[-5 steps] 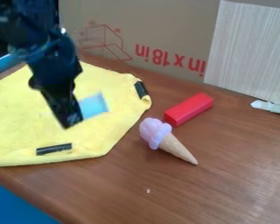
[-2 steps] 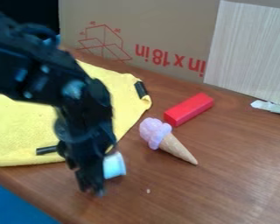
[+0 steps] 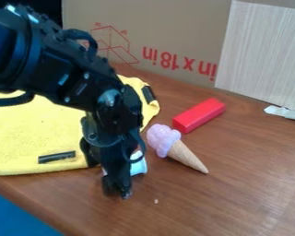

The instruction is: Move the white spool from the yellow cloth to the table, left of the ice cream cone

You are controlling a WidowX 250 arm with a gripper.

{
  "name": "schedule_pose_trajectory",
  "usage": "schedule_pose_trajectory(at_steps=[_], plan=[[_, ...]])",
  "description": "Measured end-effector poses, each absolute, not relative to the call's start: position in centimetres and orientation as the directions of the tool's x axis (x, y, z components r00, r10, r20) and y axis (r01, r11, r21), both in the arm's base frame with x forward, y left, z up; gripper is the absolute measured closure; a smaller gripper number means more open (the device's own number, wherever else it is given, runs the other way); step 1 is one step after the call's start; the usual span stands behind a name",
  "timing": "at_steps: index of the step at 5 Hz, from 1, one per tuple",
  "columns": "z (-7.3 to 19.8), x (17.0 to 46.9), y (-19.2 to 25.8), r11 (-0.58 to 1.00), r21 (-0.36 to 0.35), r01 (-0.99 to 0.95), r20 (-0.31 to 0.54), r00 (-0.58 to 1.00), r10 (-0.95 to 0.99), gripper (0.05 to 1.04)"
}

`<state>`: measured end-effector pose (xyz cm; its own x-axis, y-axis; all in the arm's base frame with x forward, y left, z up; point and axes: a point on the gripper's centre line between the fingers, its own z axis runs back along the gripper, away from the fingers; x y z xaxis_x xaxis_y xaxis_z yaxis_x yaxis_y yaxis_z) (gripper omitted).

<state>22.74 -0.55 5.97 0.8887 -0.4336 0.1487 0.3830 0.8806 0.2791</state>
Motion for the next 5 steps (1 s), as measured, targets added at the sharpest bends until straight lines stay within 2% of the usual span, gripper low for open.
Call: schedule_pose_trajectory(at_steps=[1,3,4,5], plan=[[6.2,22.5,-0.2,0.891,0.249,0.378,0.125,0.9,-0.417,0.086],[9.8,22.4,1.5,0.918,0.11,0.381,0.134,0.909,-0.394,0.085],[12.5,23.1,4.1,0.946,0.082,0.314,0.178,0.929,-0.324,0.085],[16.8,25.0,9.1,0.974,0.083,0.21,0.226,0.948,-0.224,0.085]])
